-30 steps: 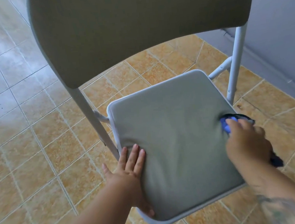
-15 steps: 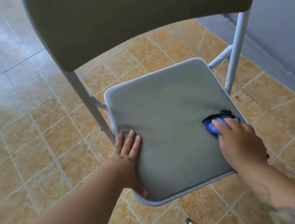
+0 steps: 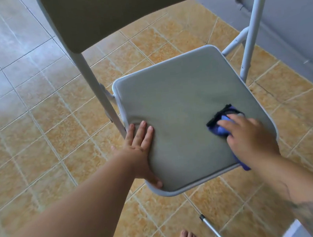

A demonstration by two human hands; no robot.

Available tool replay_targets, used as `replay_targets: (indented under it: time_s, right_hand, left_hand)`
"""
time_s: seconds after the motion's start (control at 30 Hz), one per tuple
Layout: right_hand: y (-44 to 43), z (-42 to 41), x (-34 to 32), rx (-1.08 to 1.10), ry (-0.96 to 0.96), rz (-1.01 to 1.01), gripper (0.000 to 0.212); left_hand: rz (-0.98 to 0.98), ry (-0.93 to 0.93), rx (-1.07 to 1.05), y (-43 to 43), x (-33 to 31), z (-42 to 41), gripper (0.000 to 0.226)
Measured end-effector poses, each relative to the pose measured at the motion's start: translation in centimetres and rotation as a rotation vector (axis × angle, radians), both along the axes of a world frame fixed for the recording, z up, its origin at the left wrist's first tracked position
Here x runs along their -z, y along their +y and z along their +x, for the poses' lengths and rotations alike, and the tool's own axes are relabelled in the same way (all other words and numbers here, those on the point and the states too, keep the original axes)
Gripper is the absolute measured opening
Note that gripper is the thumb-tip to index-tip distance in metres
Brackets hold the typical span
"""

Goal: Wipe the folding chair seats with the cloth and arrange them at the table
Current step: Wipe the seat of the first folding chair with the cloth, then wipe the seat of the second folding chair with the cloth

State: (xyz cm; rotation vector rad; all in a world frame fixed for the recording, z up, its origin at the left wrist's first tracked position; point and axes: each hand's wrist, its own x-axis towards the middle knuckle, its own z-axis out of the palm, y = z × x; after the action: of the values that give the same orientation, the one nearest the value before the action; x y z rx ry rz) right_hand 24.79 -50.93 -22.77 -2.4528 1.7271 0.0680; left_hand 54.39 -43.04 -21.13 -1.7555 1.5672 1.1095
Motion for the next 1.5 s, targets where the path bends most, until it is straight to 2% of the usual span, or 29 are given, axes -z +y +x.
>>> replay_targets:
  time_s: [0.1,0.17,0.2,0.3,0.4,0.5,0.63,0.73,0.8,0.9,0.97,1.1,1.23,1.5]
  right_hand:
    - [-2.9,3.7,0.5,0.277,-0.022,-0.041,0.04]
    - [-2.1,7.1,0.3,0.329,-0.058,-0.015,0.036]
    - [-0.8,8.4,0.2,0.275,-0.054,0.009,0.036]
    - [6.1,10.0,-0.4,-0.064,-0.063,0.038,0.04]
    - [11.4,9.3,-2.4,-0.142,-0.143,0.239,0.043]
    - [14.4,7.6,-5.2,-0.041,-0.193,0.422,0.045]
    - [17.9,2.7,-10.8,0.134,-0.267,0.434,0.054]
    - [21.7,-3.1,-15.4,0.35,-0.329,0.408,0.059]
    - [25.3,-7.1,-18.6,0.411,-0.313,0.372,0.059]
    - [32.1,-13.3,-23.7,0.514,-0.265,0.404,0.054]
    - [37.0,-18.3,-26.9,0.652,-0.315,0.437,0.053]
    - [46.9,-27.7,-30.7,0.918,-0.425,0.354,0.056]
    - [55.4,-36.9,-30.8,1.122,-0.467,0.237,0.059]
    - [70.3,-56.4,-24.5,1.21,-0.494,0.117,0.052]
  left_hand:
    - [-0.039,0.017,0.001,0.2,0.5,0.2,0.161]
    - [-0.078,0.023,0.004,0.4,0.6,0.5,0.161]
    - [-0.105,0.022,0.012,0.6,0.6,0.6,0.161]
    - [-0.19,0.002,0.004,1.3,0.2,0.3,0.158]
    - [-0.244,0.001,-0.06,3.3,-0.6,-0.5,0.145]
    - [-0.156,0.048,-0.035,6.8,-2.1,-1.6,0.129]
    - [-0.002,0.124,0.014,9.8,-6.4,-2.8,0.109]
    - [-0.067,0.079,0.153,10.2,-10.8,-4.7,0.1]
    - [-0.128,0.086,0.214,10.4,-13.6,-7.4,0.094]
    - [-0.171,0.118,0.333,11.8,-17.3,-12.9,0.09]
    - [-0.201,0.153,0.443,13.5,-19.6,-17.7,0.09]
    - [-0.22,0.279,0.645,18.5,-23.4,-29.3,0.089]
    - [-0.201,0.342,0.826,25.4,-25.0,-42.7,0.089]
    - [-0.115,0.328,1.029,41.4,-20.3,-71.3,0.089]
